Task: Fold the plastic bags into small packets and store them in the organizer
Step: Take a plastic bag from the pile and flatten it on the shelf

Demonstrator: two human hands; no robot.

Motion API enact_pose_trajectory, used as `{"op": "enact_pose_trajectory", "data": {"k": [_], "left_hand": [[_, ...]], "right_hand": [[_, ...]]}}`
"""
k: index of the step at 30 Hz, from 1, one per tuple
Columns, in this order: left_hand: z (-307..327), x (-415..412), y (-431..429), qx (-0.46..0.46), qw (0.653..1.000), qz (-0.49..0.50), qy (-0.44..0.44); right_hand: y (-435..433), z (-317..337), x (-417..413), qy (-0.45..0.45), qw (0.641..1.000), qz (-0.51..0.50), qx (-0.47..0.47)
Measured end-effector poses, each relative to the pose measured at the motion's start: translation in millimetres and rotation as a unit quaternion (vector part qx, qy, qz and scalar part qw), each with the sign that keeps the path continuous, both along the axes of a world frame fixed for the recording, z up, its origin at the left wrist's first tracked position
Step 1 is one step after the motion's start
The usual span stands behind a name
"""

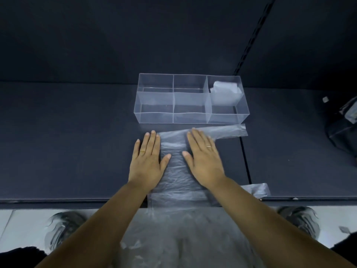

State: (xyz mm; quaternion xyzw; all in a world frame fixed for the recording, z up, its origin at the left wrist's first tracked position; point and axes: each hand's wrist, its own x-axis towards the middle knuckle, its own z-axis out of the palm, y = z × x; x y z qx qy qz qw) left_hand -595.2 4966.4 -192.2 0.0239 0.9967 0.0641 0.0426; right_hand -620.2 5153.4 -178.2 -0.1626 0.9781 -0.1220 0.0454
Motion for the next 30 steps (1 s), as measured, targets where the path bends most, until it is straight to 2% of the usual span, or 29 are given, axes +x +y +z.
{"op": "enact_pose_trajectory", "data": {"k": [3, 9, 11, 13, 15, 16, 18, 20, 23, 25, 27, 30], "left_hand": [[-6, -3, -6, -0.018, 1.000, -0.011, -0.013], [1, -1, -7, -0.042, 0.998, -0.006, -0.047], [13, 5, -3, -0.027, 0.999, -0.014, -0.020], [21, 29, 0, 0.045, 0.992, -0.092, 0.072], [18, 68, 1, 0.084, 0.963, -0.227, 0.121], [16, 86, -1, 0.070, 0.952, -0.279, 0.108], [13, 112, -8, 0.020, 0.947, -0.316, 0.056], [12, 121, -14, -0.013, 0.950, -0.305, 0.064], [21, 117, -20, 0.051, 0.946, -0.289, 0.138], [32, 113, -24, 0.088, 0.946, -0.278, 0.139], [47, 106, -27, 0.106, 0.957, -0.251, 0.098], [71, 91, -38, 0.175, 0.975, -0.135, -0.023]], "right_hand": [[11, -13, -11, -0.023, 0.998, -0.030, 0.044], [96, -10, -12, -0.003, 0.972, -0.221, 0.084], [102, -1, -2, 0.017, 0.970, -0.233, 0.075], [90, 11, 17, 0.066, 0.985, -0.159, 0.012], [65, 19, 52, 0.053, 0.994, -0.042, -0.080], [52, 19, 73, 0.017, 0.995, 0.021, -0.101], [29, 15, 110, -0.042, 0.989, 0.121, -0.072], [16, 10, 130, -0.044, 0.987, 0.151, -0.037], [16, 11, 129, 0.008, 0.995, 0.058, -0.076], [24, 16, 123, 0.034, 0.995, 0.042, -0.090], [37, 20, 119, 0.048, 0.994, 0.064, -0.074], [64, 38, 107, -0.049, 0.996, 0.006, -0.079]]}}
